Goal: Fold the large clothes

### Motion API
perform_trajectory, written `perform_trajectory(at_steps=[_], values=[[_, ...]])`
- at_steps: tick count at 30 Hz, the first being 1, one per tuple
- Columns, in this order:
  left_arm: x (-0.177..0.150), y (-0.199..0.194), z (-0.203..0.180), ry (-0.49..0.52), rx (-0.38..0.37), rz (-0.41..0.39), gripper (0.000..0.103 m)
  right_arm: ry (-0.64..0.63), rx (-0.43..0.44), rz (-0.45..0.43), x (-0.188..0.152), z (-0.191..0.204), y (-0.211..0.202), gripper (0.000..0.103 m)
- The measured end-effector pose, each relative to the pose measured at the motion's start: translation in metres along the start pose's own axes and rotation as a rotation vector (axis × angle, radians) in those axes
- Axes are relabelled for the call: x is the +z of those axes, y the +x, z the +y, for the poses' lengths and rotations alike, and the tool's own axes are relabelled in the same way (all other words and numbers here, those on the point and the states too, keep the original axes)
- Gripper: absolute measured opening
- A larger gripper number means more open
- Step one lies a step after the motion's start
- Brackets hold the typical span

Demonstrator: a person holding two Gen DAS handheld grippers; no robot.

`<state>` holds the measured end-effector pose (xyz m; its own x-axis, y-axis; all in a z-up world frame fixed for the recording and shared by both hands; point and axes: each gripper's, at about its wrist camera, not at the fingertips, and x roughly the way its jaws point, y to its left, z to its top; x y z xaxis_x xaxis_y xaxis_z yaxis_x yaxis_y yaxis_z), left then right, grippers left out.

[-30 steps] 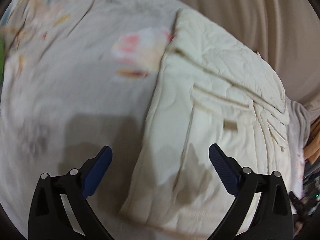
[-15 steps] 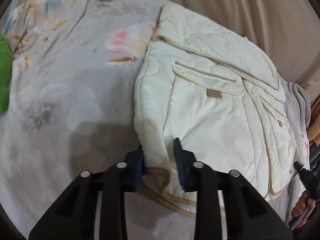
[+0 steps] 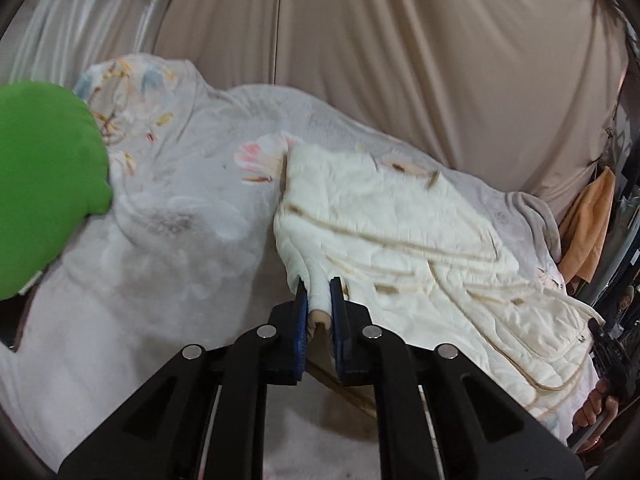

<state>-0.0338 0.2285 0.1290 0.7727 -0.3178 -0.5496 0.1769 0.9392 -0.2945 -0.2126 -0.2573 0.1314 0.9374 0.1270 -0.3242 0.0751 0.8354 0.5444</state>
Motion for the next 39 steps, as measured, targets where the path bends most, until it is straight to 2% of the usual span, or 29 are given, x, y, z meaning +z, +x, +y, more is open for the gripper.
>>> perform_trajectory(at_steps=[2,4,8,11,15,18,22,26,30,39], values=[[0.002,-0.007,-0.006,0.025,0.017,-0.018,0.01,-0.015,0.031,-0.013,-0.004,0.003,-0.017,0.005],[0.001,0.003,-0.013,0.051,0.038,-0.007,0.01,-0.033,-0.001,0.016,-0.007,0.005,-0.016,0.005],[-0.015,0.037,-0.015,0.076,0.091,0.108,0.01,0.028,-0.027,0.075,-0.023,-0.008,0.003,0.005],[-0.026,0.046,-0.009,0.061,0.112,0.15,0.01,0.057,-0.036,0.102,-0.038,-0.017,0.011,0.005],[-0.027,0.036,-0.003,0.033,0.102,0.134,0.01,0.065,-0.028,0.102,-0.042,-0.023,0.007,0.005],[-0.03,0.041,-0.004,0.027,0.12,0.15,0.01,0.05,-0.04,0.112,-0.043,-0.027,0.008,0.005],[-0.034,0.043,-0.015,0.07,0.164,0.15,0.01,0.059,-0.046,0.104,-0.049,-0.026,0.009,0.005],[-0.031,0.047,-0.015,0.071,0.172,0.154,0.011,0.05,-0.048,0.078,-0.045,-0.023,0.009,0.005],[-0.027,0.054,-0.016,0.069,0.177,0.154,0.011,0.081,-0.046,0.063,-0.04,-0.023,0.019,0.005],[-0.008,0.092,-0.021,0.097,0.194,0.175,0.011,0.063,-0.09,0.066,-0.018,-0.016,0.056,0.005]])
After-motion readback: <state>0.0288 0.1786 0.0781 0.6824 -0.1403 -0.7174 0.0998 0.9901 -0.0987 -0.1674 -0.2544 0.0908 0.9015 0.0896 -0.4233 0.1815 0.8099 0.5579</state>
